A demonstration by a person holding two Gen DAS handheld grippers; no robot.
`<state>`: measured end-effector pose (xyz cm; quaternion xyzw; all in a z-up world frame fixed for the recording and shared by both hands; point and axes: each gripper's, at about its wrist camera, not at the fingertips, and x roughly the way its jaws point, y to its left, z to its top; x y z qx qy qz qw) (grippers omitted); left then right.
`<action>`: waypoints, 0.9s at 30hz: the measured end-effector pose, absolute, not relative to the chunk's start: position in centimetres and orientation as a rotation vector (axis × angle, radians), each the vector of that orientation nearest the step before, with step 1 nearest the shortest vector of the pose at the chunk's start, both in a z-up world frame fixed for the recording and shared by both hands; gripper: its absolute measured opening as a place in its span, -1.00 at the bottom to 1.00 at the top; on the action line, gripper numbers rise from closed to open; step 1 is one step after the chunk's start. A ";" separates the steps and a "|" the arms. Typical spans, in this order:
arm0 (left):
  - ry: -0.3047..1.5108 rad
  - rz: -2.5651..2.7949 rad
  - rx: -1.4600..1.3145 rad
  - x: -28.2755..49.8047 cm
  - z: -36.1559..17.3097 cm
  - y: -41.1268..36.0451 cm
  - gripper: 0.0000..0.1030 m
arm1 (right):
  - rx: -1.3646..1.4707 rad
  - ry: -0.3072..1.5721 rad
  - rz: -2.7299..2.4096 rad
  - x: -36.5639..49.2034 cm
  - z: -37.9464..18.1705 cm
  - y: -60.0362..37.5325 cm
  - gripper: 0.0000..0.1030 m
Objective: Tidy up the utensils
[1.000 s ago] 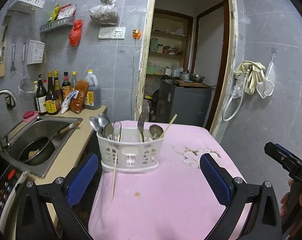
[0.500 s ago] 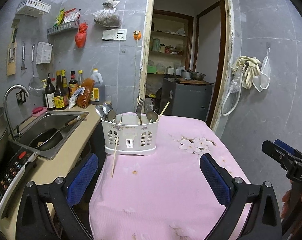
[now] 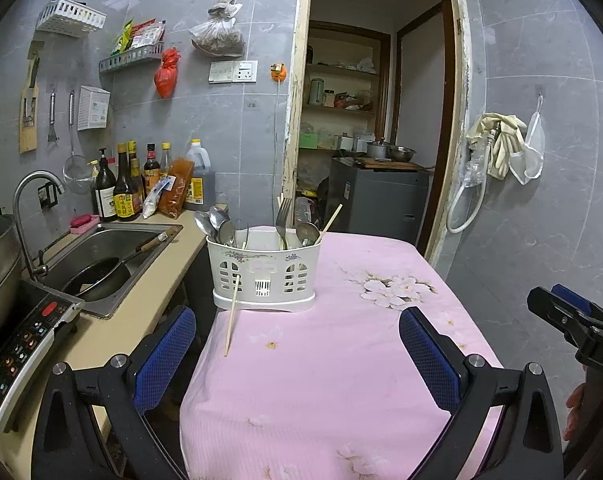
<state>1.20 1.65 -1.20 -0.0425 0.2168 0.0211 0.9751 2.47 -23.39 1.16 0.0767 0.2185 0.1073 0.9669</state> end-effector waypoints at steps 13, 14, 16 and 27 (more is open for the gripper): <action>0.437 0.042 -0.084 1.2 -1.2 1.7 0.99 | 0.154 0.448 0.218 2.5 1.1 -23.2 0.97; 0.438 0.043 -0.085 1.2 -1.2 1.7 0.99 | 0.154 0.447 0.218 2.6 1.1 -23.3 0.97; 0.438 0.043 -0.086 1.2 -1.2 1.6 0.99 | 0.155 0.450 0.217 2.6 1.1 -23.2 0.97; 0.438 0.045 -0.086 1.3 -1.2 1.6 0.99 | 0.155 0.453 0.219 2.7 0.9 -23.2 0.97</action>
